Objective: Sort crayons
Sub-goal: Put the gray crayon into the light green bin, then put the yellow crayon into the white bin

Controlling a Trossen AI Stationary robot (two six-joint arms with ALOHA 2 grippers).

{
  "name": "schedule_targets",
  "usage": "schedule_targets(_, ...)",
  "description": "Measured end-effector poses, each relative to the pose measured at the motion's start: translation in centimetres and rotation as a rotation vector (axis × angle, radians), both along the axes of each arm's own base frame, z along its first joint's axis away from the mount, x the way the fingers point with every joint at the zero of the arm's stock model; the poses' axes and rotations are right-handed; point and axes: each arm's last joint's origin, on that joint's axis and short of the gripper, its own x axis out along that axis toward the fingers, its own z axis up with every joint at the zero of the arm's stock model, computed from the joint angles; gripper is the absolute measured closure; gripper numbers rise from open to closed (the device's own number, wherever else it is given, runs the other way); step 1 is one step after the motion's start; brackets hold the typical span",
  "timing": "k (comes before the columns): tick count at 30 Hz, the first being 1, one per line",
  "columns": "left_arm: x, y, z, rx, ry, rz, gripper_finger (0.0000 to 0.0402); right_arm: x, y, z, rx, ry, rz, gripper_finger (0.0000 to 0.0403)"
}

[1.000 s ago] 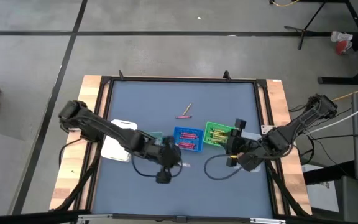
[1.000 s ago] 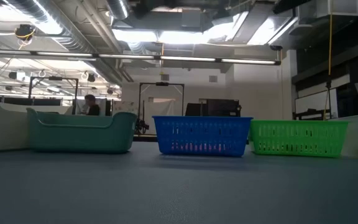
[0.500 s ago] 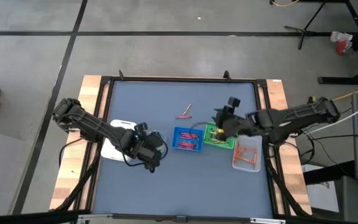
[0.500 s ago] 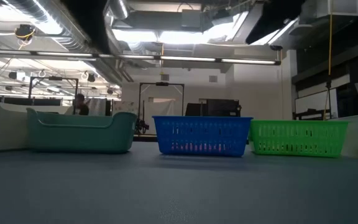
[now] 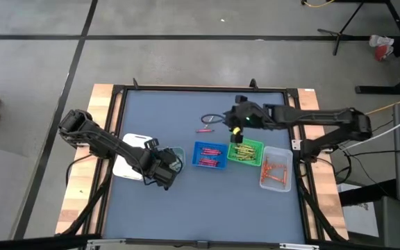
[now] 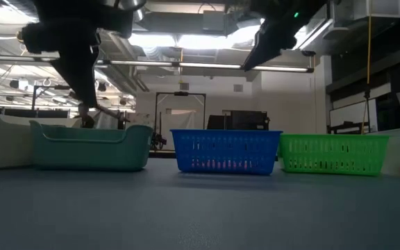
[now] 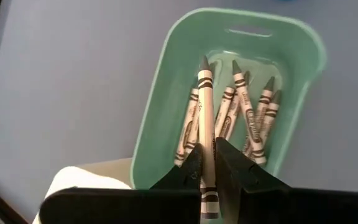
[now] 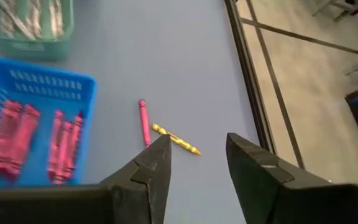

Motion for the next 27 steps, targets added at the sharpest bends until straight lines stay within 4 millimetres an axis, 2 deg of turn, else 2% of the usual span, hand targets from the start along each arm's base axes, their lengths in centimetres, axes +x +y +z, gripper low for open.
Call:
schedule_targets(5, -0.1, 0.2, -0.7, 0.003, -0.006, 0.004, 0.0388, 1.6, -2.3, -2.0, -0.035, 0.055, 0.008, 0.0249)
schedule_targets(13, 0.4, 0.7, -0.8, -0.011, -0.037, 0.032, 0.0331, 3.7, -5.9, -5.0, -0.059, 0.085, 0.057, 0.0249)
schedule_targets(17, 0.8, 1.1, -0.8, -0.021, -0.064, 0.049, 0.0316, 4.1, -7.7, -6.4, -0.024, 0.091, 0.138, 0.0249)
schedule_targets(27, 1.3, 1.7, -0.7, -0.032, -0.092, 0.075, 0.0317, 4.2, -12.0, -10.6, 0.177, 0.067, 0.307, 0.0249)
